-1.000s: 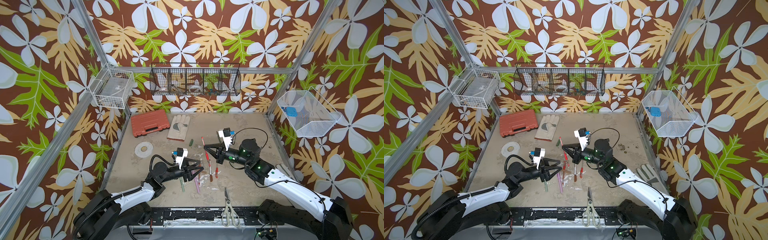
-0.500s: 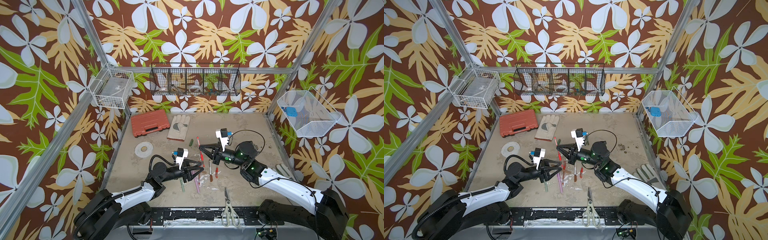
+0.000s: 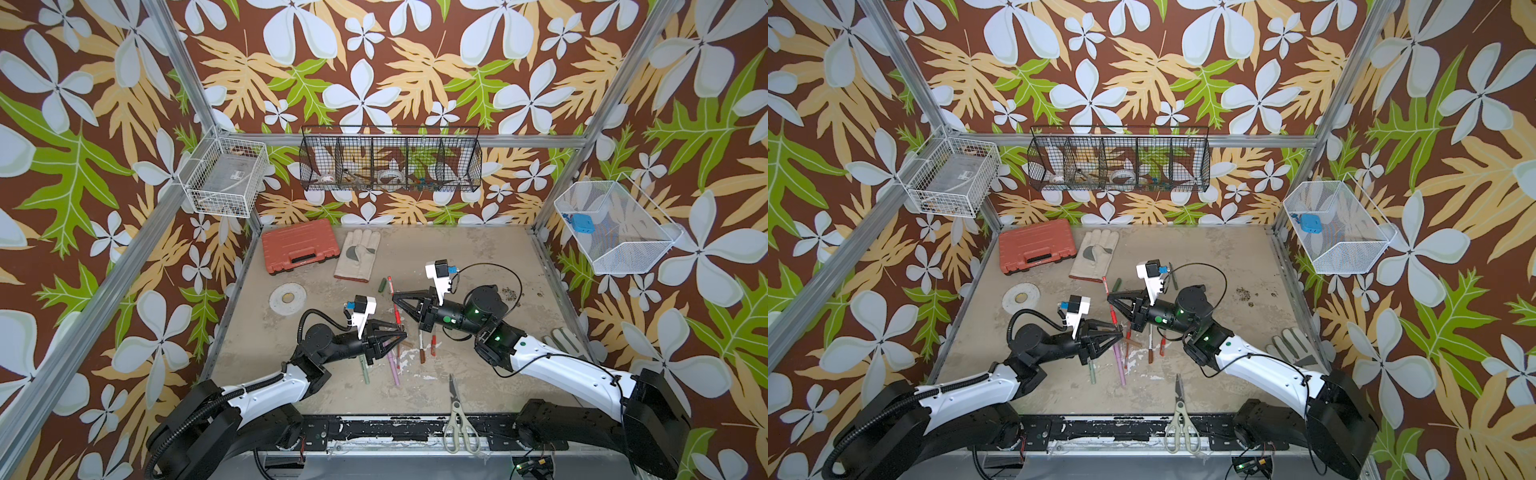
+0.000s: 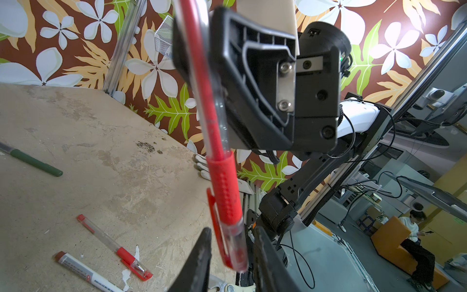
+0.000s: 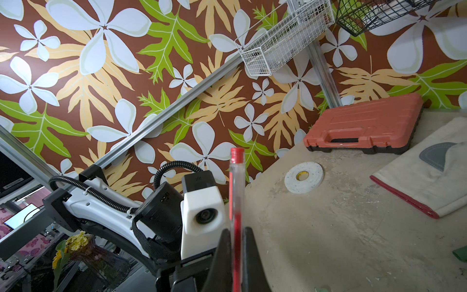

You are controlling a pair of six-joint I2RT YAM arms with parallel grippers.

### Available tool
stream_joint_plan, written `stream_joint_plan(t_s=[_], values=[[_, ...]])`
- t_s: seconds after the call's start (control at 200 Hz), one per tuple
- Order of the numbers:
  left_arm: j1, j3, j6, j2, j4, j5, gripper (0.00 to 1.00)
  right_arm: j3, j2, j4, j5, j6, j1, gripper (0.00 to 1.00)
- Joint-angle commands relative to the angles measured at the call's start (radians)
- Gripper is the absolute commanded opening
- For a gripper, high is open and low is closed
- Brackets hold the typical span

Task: Remove pen caps from pens
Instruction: Turn over the pen.

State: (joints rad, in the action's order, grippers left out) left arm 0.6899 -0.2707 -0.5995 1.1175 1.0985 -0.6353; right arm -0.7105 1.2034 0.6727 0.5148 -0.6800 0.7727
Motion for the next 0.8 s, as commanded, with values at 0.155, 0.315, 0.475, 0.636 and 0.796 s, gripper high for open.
stream_joint_plan(t_s=[0.155, 0.315, 0.475, 0.636, 0.796], values=[[0.000, -0.007, 0.011, -0.005, 0.010, -0.003, 0.28, 0.005, -0.001, 0.042, -0.013, -0.009, 0.002, 0.02], [0.000, -0.004, 0.012, -0.002, 0.018, -0.006, 0.28, 0.003, 0.003, 0.044, -0.010, -0.012, 0.003, 0.02], [-0.001, -0.003, 0.012, -0.002, 0.026, -0.009, 0.27, -0.006, 0.019, 0.039, 0.001, -0.013, 0.003, 0.03], [0.000, 0.000, 0.012, -0.005, 0.027, -0.005, 0.27, -0.003, 0.031, 0.037, 0.010, -0.014, 0.003, 0.03], [-0.001, 0.001, 0.019, -0.005, 0.019, 0.005, 0.15, 0.000, 0.021, 0.033, 0.005, -0.009, 0.003, 0.03]])
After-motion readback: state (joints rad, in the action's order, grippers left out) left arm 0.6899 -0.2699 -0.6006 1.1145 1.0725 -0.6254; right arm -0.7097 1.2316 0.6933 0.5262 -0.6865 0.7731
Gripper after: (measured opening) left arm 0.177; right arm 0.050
